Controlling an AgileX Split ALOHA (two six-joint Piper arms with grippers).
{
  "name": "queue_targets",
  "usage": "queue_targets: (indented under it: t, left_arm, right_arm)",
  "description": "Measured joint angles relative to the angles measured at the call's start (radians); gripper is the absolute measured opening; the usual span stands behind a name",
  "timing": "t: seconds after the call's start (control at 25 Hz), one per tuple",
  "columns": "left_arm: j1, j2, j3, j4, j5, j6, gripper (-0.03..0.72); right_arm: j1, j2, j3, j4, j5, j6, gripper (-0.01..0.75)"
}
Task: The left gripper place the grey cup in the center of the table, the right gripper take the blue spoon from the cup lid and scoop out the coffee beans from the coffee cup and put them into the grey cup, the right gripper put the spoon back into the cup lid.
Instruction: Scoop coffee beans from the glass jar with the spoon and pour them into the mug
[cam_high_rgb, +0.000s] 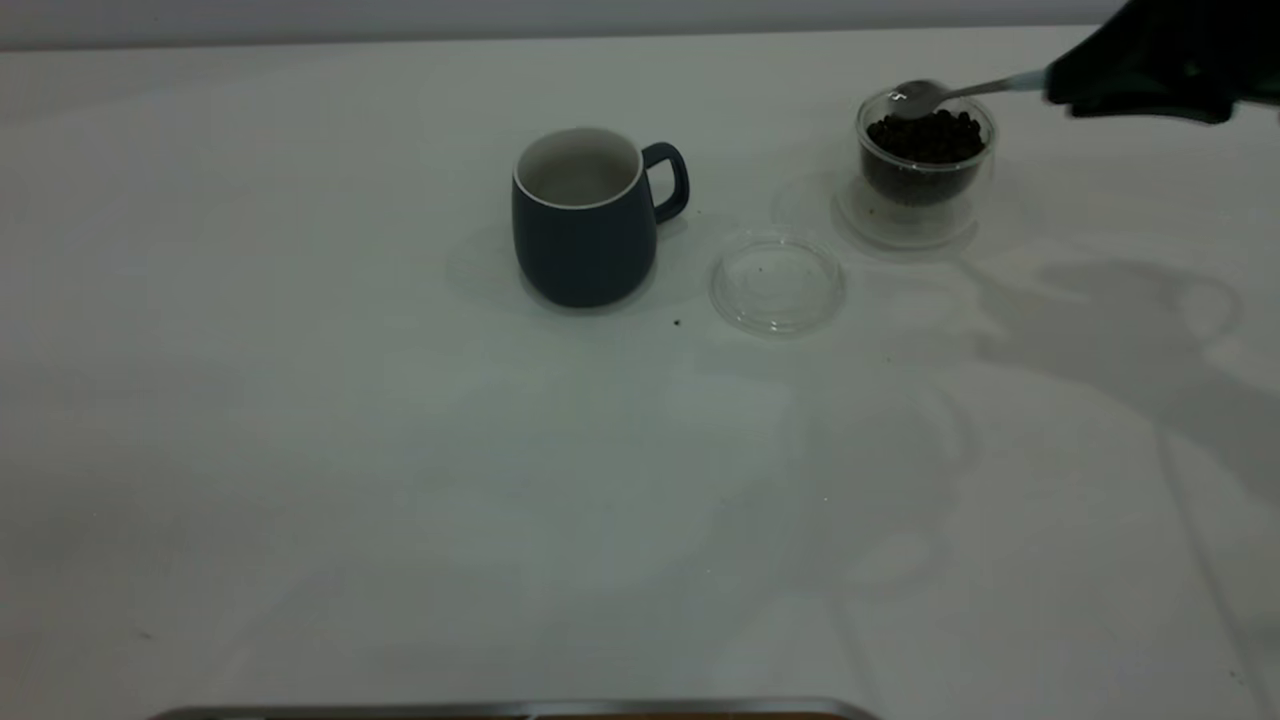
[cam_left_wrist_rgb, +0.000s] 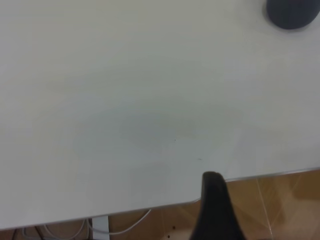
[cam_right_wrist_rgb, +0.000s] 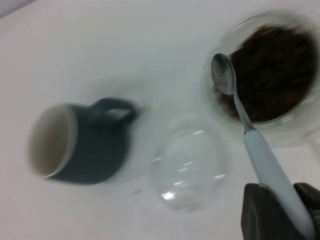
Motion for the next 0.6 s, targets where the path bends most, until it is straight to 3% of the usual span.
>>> queue_targets:
  t: [0.2, 0.6]
  left_arm:
    - [0.0, 0.0, 0.0, 0.0, 0.0, 0.0, 0.592]
    - [0.0, 0.0, 0.0, 0.0, 0.0, 0.0, 0.592]
  right_arm:
    - [0.0, -0.007, -0.022, -0.007, -0.101, -0.03, 0.115]
    - [0.0, -0.007, -0.047, -0.072, -0.142, -0.045, 0.114]
